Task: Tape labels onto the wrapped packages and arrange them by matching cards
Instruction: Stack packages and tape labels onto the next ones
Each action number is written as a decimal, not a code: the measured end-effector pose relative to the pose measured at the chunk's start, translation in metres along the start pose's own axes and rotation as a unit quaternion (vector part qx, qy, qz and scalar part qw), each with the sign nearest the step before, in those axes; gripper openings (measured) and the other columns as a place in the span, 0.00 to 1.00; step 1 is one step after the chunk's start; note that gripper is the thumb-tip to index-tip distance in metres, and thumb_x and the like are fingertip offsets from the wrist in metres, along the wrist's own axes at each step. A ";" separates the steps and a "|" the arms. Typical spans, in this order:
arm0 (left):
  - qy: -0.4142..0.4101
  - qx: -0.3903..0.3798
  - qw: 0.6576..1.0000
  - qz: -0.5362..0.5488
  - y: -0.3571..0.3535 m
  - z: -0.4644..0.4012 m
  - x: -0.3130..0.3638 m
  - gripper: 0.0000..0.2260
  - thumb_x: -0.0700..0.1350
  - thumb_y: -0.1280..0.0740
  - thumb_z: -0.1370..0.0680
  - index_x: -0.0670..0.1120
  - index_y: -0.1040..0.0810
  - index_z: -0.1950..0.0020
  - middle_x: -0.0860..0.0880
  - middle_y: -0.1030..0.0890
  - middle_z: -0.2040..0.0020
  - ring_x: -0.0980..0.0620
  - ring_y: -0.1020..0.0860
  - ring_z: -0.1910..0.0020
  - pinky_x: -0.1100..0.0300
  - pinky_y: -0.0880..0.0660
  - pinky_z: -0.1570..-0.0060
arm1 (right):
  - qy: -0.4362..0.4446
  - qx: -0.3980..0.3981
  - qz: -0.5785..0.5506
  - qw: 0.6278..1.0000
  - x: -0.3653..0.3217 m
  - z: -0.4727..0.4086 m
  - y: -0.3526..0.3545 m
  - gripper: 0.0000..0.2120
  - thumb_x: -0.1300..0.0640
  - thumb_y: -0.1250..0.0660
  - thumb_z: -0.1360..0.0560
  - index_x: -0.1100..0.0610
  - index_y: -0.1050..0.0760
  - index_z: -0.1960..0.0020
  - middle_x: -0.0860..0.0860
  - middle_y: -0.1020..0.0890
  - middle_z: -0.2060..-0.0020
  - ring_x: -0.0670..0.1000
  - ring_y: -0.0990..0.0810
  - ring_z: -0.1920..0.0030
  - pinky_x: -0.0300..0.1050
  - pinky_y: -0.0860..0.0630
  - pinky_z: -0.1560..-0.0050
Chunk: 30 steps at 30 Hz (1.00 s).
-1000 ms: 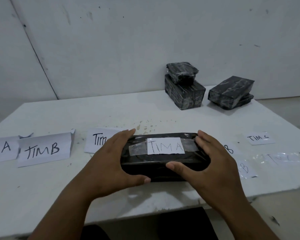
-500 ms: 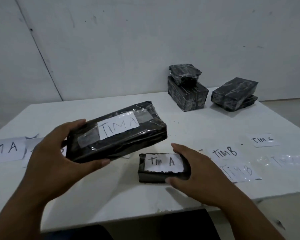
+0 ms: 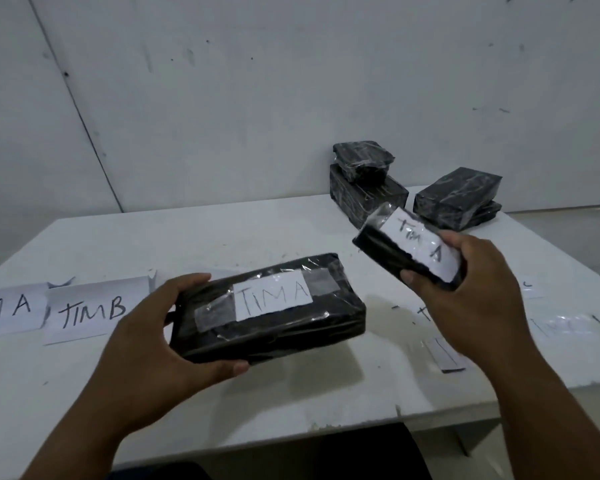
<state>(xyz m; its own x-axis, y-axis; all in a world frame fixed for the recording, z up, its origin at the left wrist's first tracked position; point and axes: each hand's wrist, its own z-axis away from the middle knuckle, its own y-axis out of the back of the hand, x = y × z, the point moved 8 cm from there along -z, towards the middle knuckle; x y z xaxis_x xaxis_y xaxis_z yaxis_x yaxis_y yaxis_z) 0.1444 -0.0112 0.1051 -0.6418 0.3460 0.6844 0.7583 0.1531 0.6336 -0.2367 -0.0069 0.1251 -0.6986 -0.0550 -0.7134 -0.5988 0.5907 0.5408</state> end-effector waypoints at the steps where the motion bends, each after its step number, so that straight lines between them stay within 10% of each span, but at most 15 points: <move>1: -0.003 -0.006 1.000 0.001 -0.007 0.000 0.001 0.48 0.61 0.14 0.52 0.66 0.27 0.33 0.68 0.21 0.40 0.63 0.21 0.42 0.57 0.21 0.44 | 0.010 0.000 -0.012 1.000 -0.003 -0.003 0.004 0.31 0.50 0.20 0.30 0.50 0.27 0.31 0.44 0.26 0.44 0.43 0.28 0.45 0.34 0.32 0.49; 5: -0.018 -0.024 1.000 0.000 -0.035 -0.004 0.008 0.48 0.62 0.14 0.51 0.65 0.27 0.33 0.68 0.22 0.39 0.68 0.23 0.43 0.60 0.21 0.43 | 0.093 -0.064 -0.012 0.994 -0.025 -0.006 -0.001 0.31 0.48 0.22 0.30 0.49 0.27 0.30 0.44 0.25 0.41 0.41 0.28 0.43 0.28 0.33 0.45; 10: -0.026 -0.034 0.999 0.004 -0.066 -0.011 0.014 0.51 0.64 0.15 0.50 0.65 0.31 0.29 0.68 0.24 0.38 0.68 0.24 0.41 0.62 0.23 0.40 | 0.165 -0.191 0.006 0.968 -0.042 0.012 -0.034 0.34 0.44 0.23 0.30 0.45 0.28 0.27 0.42 0.30 0.38 0.47 0.30 0.35 0.46 0.28 0.35; 25: 0.004 -0.070 0.997 0.033 -0.110 -0.042 0.004 0.54 0.55 0.14 0.46 0.64 0.38 0.25 0.68 0.29 0.32 0.64 0.27 0.34 0.56 0.25 0.34 | 0.149 -0.271 0.035 0.950 -0.021 0.017 -0.088 0.37 0.46 0.28 0.23 0.43 0.41 0.19 0.38 0.36 0.25 0.41 0.39 0.25 0.36 0.40 0.27; 30: 0.022 -0.097 0.995 0.013 -0.118 -0.033 0.005 0.58 0.55 0.14 0.43 0.73 0.49 0.25 0.80 0.39 0.35 0.72 0.32 0.37 0.64 0.31 0.36 | 0.137 -0.302 0.029 0.943 -0.010 0.023 -0.089 0.40 0.40 0.30 0.23 0.36 0.50 0.18 0.33 0.50 0.19 0.35 0.57 0.20 0.39 0.51 0.22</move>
<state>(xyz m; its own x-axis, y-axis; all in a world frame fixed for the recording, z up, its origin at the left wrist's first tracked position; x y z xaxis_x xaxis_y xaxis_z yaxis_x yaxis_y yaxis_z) 0.0479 -0.0583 0.0463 -0.6303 0.3055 0.7137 0.7408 -0.0383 0.6706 -0.1673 -0.0404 0.0744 -0.7626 -0.2906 -0.5779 -0.6127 0.0384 0.7894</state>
